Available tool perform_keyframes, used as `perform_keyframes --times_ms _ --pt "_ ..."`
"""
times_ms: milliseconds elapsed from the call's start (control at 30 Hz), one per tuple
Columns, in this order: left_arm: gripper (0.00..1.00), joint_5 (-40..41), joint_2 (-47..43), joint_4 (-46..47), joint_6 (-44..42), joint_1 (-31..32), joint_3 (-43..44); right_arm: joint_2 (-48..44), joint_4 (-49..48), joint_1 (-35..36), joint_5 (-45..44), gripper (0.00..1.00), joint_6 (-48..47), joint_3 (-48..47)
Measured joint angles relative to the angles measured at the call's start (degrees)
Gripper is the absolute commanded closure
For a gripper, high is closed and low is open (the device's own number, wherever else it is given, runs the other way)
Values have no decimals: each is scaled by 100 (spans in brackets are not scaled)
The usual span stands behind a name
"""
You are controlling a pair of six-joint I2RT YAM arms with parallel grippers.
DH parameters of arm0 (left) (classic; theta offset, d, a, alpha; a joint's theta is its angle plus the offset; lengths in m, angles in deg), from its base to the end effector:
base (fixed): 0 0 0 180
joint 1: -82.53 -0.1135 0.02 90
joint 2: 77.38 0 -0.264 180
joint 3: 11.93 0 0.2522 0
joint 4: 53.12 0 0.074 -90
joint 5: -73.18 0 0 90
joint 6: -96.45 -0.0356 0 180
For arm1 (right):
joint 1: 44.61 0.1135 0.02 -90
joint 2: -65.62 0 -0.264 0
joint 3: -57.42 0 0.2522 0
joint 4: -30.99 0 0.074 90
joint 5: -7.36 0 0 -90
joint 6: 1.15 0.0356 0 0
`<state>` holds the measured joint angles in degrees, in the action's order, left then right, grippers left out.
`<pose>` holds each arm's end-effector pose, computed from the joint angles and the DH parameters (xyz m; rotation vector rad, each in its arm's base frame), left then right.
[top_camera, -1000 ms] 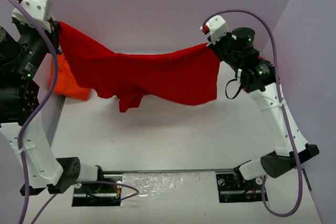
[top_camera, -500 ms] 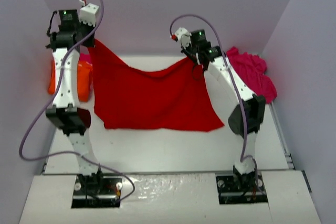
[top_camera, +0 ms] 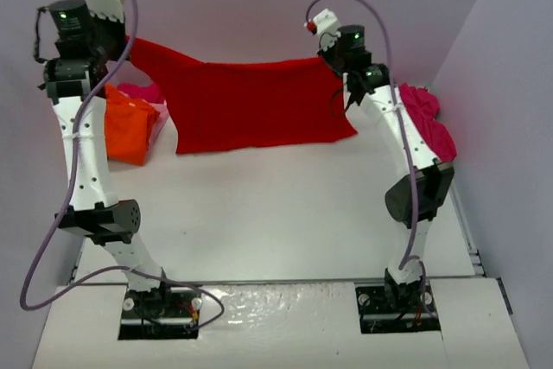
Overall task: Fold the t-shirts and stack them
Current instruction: Flatten out the tshirt
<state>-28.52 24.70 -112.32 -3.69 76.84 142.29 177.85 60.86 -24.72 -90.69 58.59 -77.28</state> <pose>0.3371 0.0263 0.5574 0.2178 1.6775 0.0341 0.4355 0.1522 0.4402 -0.6260 1.5861 -0.2544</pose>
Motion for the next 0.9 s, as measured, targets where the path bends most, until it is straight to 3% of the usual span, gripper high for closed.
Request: perform_keyframes --times_ms 267,300,367,433,533,733,900 --pt "100 -855 -2336 67 225 -174 -1151 -2633 -99 45 594 100 72 1771" --pt "100 -1017 -2586 20 224 -171 -1377 -2975 -3 45 710 95 49 2018" --pt "100 -1321 -2975 -120 182 -166 -1818 -3509 292 45 1029 78 -3 2320" --pt "90 -1622 -3288 -358 66 -164 -2222 -3947 518 45 1309 41 -75 2619" --pt "79 -2188 -3566 -947 -268 -161 -2651 -4312 1188 45 1790 26 -278 2928" --pt "75 -3545 -3839 -2612 -1697 -161 -3220 -4468 3176 126 2697 23 -1044 3278" --pt "73 -4076 -3859 -3107 -2437 -112 -2954 -4512 4201 159 2759 23 -1460 3483"
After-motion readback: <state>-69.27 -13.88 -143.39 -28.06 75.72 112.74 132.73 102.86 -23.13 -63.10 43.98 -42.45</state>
